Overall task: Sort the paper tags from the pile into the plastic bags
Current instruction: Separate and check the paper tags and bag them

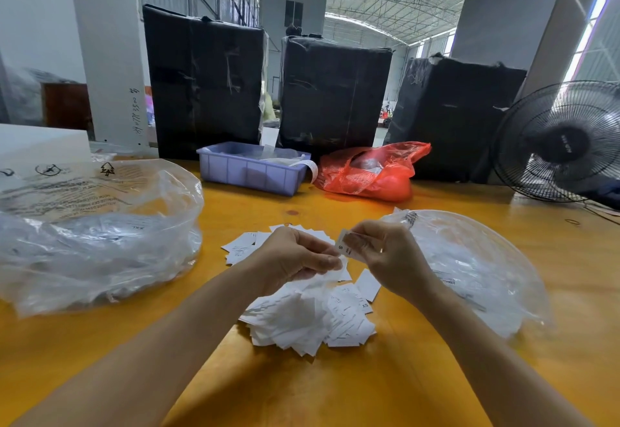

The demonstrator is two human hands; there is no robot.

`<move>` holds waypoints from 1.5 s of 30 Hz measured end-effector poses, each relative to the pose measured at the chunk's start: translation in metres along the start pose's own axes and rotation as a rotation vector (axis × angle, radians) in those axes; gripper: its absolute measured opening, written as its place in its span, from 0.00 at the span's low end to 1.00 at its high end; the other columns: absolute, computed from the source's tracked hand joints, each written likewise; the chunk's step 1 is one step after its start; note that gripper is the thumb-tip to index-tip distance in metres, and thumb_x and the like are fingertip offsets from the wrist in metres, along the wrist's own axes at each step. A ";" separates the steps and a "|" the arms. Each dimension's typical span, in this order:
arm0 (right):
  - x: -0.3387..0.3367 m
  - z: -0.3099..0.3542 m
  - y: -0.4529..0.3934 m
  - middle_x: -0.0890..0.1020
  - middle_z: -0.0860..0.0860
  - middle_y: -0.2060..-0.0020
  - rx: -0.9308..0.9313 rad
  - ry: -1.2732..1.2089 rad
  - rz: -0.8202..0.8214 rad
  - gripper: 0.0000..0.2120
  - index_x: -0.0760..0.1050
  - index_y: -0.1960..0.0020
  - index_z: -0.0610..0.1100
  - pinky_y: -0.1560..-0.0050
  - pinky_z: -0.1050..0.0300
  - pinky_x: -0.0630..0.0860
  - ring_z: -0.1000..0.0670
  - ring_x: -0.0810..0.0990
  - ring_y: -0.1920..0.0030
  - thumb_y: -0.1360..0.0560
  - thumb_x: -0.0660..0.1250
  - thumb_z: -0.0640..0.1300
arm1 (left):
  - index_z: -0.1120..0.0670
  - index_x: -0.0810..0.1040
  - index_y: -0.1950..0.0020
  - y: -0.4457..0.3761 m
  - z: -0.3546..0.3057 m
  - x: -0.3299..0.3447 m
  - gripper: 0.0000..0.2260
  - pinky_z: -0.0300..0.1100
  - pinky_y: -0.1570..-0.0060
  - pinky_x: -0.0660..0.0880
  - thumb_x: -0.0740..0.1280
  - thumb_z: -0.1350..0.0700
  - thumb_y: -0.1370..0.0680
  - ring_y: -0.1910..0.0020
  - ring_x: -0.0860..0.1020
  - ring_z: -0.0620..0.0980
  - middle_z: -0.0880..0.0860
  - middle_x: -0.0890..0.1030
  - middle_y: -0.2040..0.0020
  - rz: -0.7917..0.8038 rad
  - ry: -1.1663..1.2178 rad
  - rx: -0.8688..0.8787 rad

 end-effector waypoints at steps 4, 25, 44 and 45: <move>0.003 0.001 0.001 0.79 0.54 0.66 -0.003 0.067 0.041 0.05 0.82 0.55 0.43 0.66 0.66 0.70 0.59 0.75 0.66 0.24 0.67 0.41 | 0.55 0.85 0.64 0.000 -0.001 -0.001 0.06 0.32 0.69 0.75 0.76 0.65 0.34 0.70 0.80 0.42 0.52 0.84 0.67 -0.009 -0.020 0.014; 0.017 -0.002 0.006 0.82 0.50 0.64 0.143 -0.155 0.203 0.27 0.73 0.38 0.43 0.58 0.58 0.80 0.52 0.82 0.61 0.34 0.78 0.40 | 0.57 0.84 0.60 0.001 -0.004 -0.002 0.04 0.36 0.64 0.79 0.77 0.62 0.33 0.64 0.83 0.47 0.55 0.84 0.64 -0.094 -0.063 0.138; 0.022 -0.011 0.009 0.81 0.46 0.60 0.347 -0.419 0.070 0.17 0.76 0.41 0.38 0.59 0.62 0.80 0.52 0.81 0.64 0.29 0.72 0.37 | 0.63 0.81 0.57 -0.002 0.008 -0.013 0.06 0.39 0.69 0.79 0.72 0.60 0.27 0.63 0.81 0.51 0.60 0.82 0.61 -0.351 0.249 0.014; 0.021 -0.012 0.010 0.82 0.46 0.61 0.350 -0.423 0.042 0.14 0.77 0.43 0.37 0.59 0.62 0.80 0.53 0.82 0.65 0.28 0.72 0.37 | 0.62 0.80 0.58 -0.002 0.008 -0.014 0.05 0.39 0.70 0.79 0.72 0.60 0.27 0.63 0.81 0.51 0.59 0.82 0.62 -0.364 0.263 0.009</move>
Point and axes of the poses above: each hand's wrist, its own y-axis away from the middle knuckle, its own x-axis out of the palm, z = x × y, the point moved 7 cm from there along -y, towards the middle knuckle
